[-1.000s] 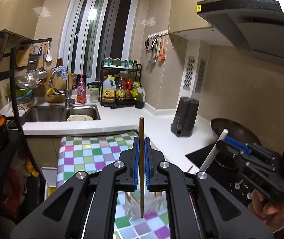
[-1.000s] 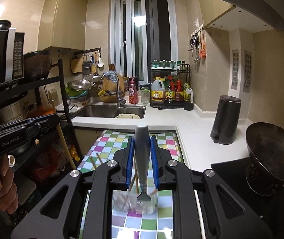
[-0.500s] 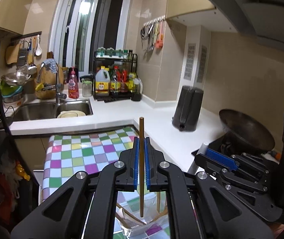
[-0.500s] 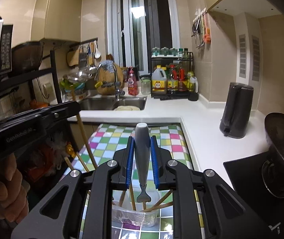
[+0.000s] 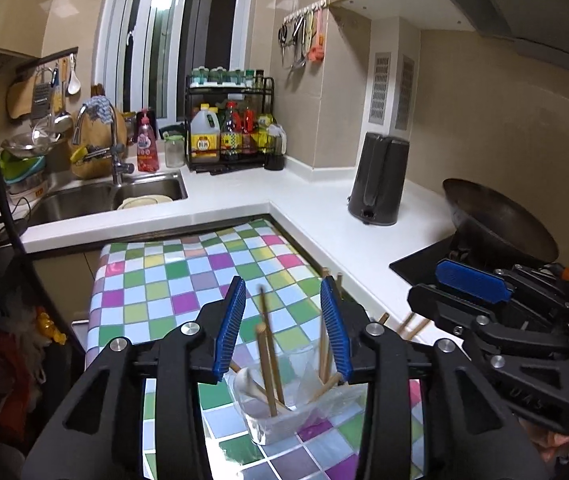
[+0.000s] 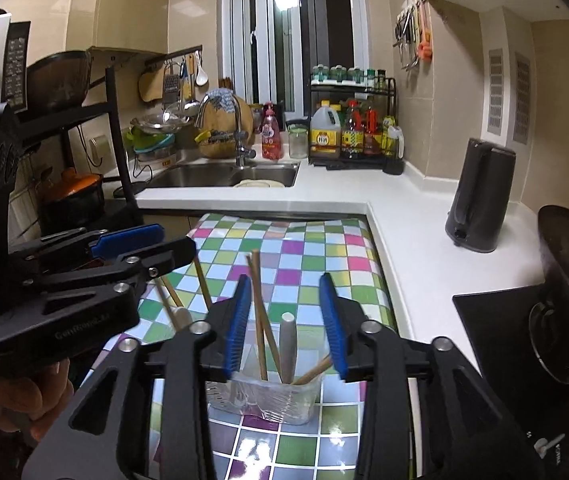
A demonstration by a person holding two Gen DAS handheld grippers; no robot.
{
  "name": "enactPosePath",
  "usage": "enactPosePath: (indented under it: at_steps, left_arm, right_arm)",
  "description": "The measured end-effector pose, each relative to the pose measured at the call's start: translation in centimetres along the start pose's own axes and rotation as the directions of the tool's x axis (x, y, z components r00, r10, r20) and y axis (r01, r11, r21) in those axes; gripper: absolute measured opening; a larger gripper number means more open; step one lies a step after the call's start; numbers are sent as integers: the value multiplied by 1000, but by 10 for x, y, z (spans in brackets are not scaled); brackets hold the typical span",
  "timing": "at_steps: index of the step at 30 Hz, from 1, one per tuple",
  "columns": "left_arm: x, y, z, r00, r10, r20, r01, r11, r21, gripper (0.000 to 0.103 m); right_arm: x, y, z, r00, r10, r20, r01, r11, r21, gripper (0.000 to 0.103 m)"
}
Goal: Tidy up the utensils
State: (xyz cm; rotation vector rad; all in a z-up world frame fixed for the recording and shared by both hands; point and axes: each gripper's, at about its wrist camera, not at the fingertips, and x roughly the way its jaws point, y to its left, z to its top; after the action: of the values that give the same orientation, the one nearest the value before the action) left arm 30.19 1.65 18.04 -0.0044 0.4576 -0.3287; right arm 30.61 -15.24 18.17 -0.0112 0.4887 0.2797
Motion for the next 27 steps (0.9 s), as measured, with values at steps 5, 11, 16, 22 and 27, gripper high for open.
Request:
enactPosePath:
  at_steps: [5, 11, 16, 22, 27]
  left_arm:
    - [-61, -1, -26, 995, 56, 77, -52, 997, -62, 59]
    - [-88, -20, -125, 978, 207, 14, -204, 969, -137, 80]
    - [-80, -43, -190, 971, 238, -35, -240, 966, -91, 93]
    - [-67, -40, -213, 954, 300, -6, -298, 946, -126, 96]
    - [-58, -42, -225, 952, 305, -37, -307, 940, -145, 96]
  right_arm:
    - [-59, 0, -21, 997, -22, 68, 21, 1000, 15, 63]
    - [-90, 0, -104, 986, -154, 66, 152, 987, 45, 87]
    - [-90, -4, -157, 978, -198, 65, 195, 980, 51, 89]
    - [-79, -11, -179, 975, -210, 72, 207, 977, 57, 90]
    - [-77, -11, -184, 977, -208, 52, 204, 976, 73, 90]
